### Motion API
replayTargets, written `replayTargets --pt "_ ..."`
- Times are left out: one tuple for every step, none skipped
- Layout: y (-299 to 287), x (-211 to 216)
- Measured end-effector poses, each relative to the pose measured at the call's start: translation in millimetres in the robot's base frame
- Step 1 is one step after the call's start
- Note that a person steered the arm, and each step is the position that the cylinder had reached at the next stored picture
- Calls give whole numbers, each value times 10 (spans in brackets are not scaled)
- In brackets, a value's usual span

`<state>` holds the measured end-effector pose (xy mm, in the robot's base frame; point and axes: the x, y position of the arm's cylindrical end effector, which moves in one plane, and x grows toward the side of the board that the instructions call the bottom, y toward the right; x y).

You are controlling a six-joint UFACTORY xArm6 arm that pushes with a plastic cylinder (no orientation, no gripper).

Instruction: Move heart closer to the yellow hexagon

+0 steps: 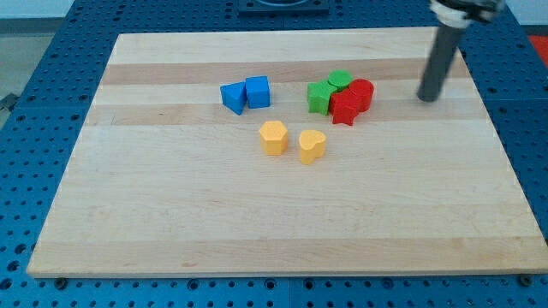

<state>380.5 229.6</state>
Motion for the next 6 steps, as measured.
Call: replayTargets --pt "-63 464" --pt "-282 661" --pt "-552 789" --pt "-947 870" --pt "-1445 870" --pt "-1897 870"
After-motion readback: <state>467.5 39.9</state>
